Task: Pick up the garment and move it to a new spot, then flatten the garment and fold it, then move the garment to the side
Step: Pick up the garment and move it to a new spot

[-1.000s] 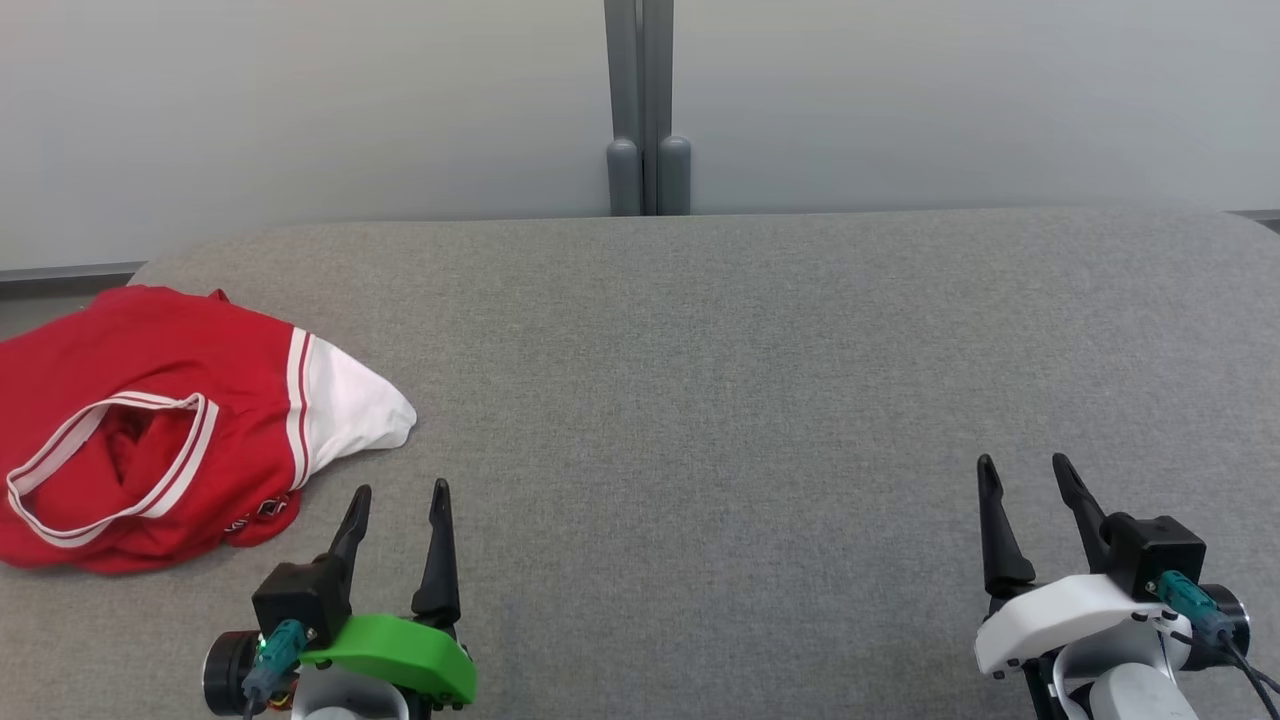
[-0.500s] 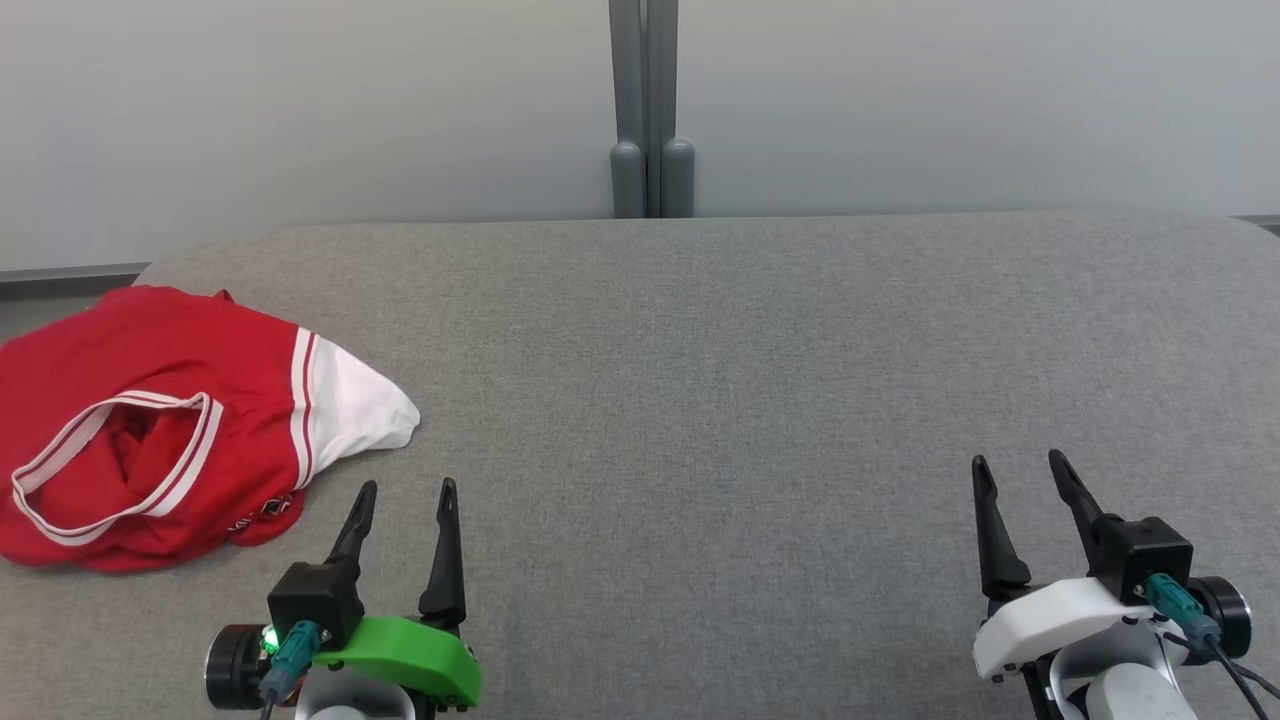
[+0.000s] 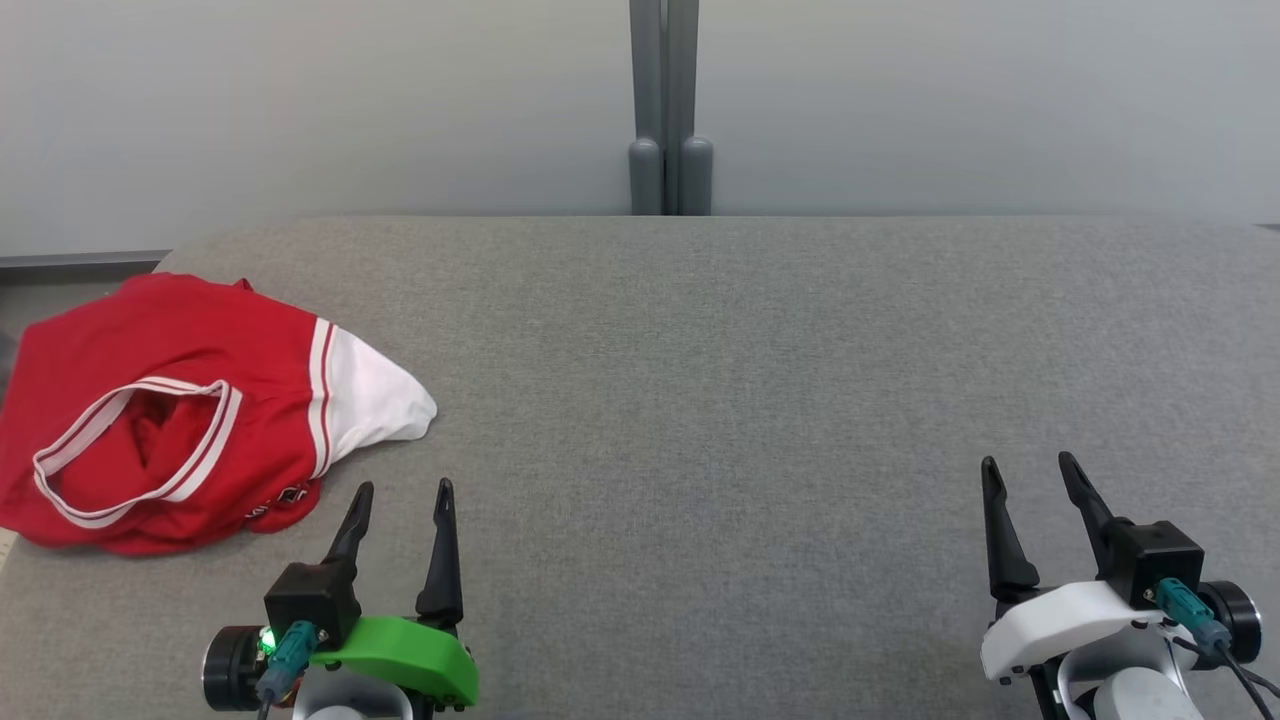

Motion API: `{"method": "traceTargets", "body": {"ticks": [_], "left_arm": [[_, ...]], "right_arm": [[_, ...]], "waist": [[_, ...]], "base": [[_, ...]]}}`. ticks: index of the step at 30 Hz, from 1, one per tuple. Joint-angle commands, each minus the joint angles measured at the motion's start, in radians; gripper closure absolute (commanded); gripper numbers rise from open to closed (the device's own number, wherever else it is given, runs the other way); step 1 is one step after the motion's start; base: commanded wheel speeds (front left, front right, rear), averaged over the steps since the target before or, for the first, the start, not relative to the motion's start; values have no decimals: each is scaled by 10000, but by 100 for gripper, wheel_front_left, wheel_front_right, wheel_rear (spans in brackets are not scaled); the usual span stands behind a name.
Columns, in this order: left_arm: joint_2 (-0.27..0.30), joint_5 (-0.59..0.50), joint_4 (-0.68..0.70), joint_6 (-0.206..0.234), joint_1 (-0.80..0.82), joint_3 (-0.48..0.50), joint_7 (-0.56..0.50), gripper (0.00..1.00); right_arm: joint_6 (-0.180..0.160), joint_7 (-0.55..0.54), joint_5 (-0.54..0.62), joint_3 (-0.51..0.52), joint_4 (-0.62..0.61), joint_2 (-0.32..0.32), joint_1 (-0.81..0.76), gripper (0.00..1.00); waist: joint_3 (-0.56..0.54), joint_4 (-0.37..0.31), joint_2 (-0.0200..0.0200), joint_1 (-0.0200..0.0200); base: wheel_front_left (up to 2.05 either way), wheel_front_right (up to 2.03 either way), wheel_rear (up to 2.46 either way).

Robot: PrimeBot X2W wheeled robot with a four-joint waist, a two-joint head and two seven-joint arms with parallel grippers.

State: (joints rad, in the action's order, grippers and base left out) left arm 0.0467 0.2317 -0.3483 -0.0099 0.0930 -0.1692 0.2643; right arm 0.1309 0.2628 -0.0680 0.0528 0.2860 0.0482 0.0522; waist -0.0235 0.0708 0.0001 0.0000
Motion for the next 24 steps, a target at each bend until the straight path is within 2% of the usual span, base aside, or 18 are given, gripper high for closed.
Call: {"method": "traceTargets", "body": {"ticks": [1, 6, 19, 24], "left_arm": [[66, -69, 15, 30, 66, 31, 3, 0], [64, -172, 5, 22, 11, 99, 3, 0], [61, -485, -39, -75, -160, 648, 0, 0], [62, -515, -2, -55, -207, 905, 0, 0]], "right_arm": [[-1, 31, 18, 17, -61, 38, -74, 0], [-3, 31, 14, 75, -137, 38, -176, 0], [-3, 31, -218, -198, -231, 38, -252, 0], [-3, 31, -273, -355, -256, 37, -201, 0]], "waist": [[-4, 250, -1, 0], [-13, 988, -1, 0], [-105, 3572, -1, 0], [-58, 4338, -1, 0]], "base": [[0, 0, 0], [0, 0, 0], [0, 0, 0], [0, 0, 0]]}}
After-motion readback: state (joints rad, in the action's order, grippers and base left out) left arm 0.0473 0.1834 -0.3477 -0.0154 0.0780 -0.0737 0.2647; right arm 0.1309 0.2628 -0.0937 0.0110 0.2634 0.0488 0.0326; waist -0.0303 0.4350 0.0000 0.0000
